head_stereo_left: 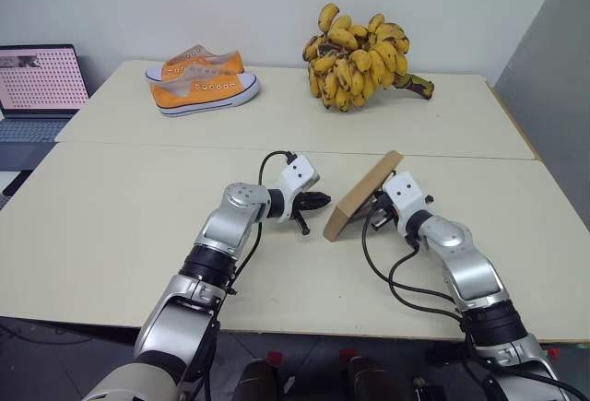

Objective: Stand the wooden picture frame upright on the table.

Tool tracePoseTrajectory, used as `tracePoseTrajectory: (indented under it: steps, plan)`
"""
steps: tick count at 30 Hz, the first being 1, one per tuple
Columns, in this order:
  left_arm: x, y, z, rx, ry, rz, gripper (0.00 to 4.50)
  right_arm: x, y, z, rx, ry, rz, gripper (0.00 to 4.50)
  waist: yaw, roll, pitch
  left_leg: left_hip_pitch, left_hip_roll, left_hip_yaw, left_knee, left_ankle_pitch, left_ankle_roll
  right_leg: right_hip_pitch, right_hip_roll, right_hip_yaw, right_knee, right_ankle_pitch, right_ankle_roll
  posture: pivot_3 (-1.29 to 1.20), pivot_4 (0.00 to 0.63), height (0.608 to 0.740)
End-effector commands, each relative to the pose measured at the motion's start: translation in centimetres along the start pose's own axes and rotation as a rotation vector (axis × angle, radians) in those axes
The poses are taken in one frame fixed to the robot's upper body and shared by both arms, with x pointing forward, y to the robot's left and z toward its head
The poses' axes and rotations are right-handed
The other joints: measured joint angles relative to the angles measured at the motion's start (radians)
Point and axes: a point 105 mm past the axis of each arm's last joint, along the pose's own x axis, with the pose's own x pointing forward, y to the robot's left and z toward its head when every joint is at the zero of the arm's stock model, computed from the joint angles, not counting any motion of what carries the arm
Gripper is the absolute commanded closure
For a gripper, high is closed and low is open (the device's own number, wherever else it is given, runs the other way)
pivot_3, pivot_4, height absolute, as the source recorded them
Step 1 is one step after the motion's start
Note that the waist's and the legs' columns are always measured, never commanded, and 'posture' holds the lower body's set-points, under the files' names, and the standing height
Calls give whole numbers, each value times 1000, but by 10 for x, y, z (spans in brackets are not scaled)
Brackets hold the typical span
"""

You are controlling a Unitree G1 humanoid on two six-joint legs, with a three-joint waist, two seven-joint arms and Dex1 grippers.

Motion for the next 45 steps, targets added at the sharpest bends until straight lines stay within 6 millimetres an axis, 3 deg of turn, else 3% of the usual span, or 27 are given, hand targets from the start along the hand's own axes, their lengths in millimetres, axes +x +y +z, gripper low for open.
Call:
tracePoseTrajectory:
  steps: [1, 9, 14, 16, 19, 23, 26, 29, 35, 45]
  plan:
    - [-9, 18, 0, 32, -1, 65, 4460, 2, 4, 33, -53, -86, 32, 4500, 0, 0, 0, 0, 0, 0, 0, 0, 0, 0, 0, 0, 0, 0, 0, 0, 150, 740]
    - [-48, 60, -26, -15, 71, 236, 4460, 10, 8, 45, -74, -106, 62, 4500, -1, 0, 0, 0, 0, 0, 0, 0, 0, 0, 0, 0, 0, 0, 0, 0, 150, 740]
    - [-92, 73, -55, -8, 186, 307, 4460, 10, 11, 42, -73, -102, 70, 4500, -7, 0, 0, 0, 1, 0, 0, 0, 0, -1, 0, 0, 0, 0, 0, 0, 150, 740]
    - [-104, 77, -57, 26, 207, 321, 4460, 9, 11, 37, -65, -94, 69, 4500, -10, 0, 0, 0, 1, 0, -1, 0, 0, -1, 0, 0, 1, 0, -1, 0, 150, 740]
    - [-113, 95, -44, 87, 225, 372, 4460, 9, 13, 29, -59, -77, 70, 4500, -5, 0, 0, 0, 1, 0, -1, 0, 0, -1, 0, -1, 1, -1, -1, 0, 150, 740]
    - [-104, 113, -15, 173, 189, 391, 4460, 9, 12, 29, -44, -76, 60, 4500, 10, 0, 0, -1, 0, -1, 0, 0, 0, -1, 0, -2, 0, -1, -1, 0, 150, 740]
    - [-84, 122, 8, 191, 132, 422, 4460, 9, 10, 26, -30, -67, 43, 4500, 26, 0, 0, -2, 0, -1, 0, 0, 0, -1, 0, -2, -1, -1, -1, 0, 150, 740]
    - [-61, 119, 20, 199, 107, 406, 4460, 8, 12, 25, -22, -65, 35, 4500, 26, 0, 0, -2, -1, -1, 0, 0, 0, -1, 0, -2, -1, -1, -1, 0, 150, 740]
    - [-21, 96, 14, 252, 145, 319, 4460, -4, 6, 19, -17, -49, -27, 4500, 20, 0, 0, -2, 0, -1, -1, 0, 0, -2, 0, -2, 0, -1, -1, 0, 150, 740]
    - [-21, 99, 8, 210, 157, 354, 4460, -21, -21, 4, -12, 8, -158, 4500, 17, 0, 1, -3, 0, 0, -1, 0, 0, -3, 0, -2, 0, -1, -1, 0, 150, 740]
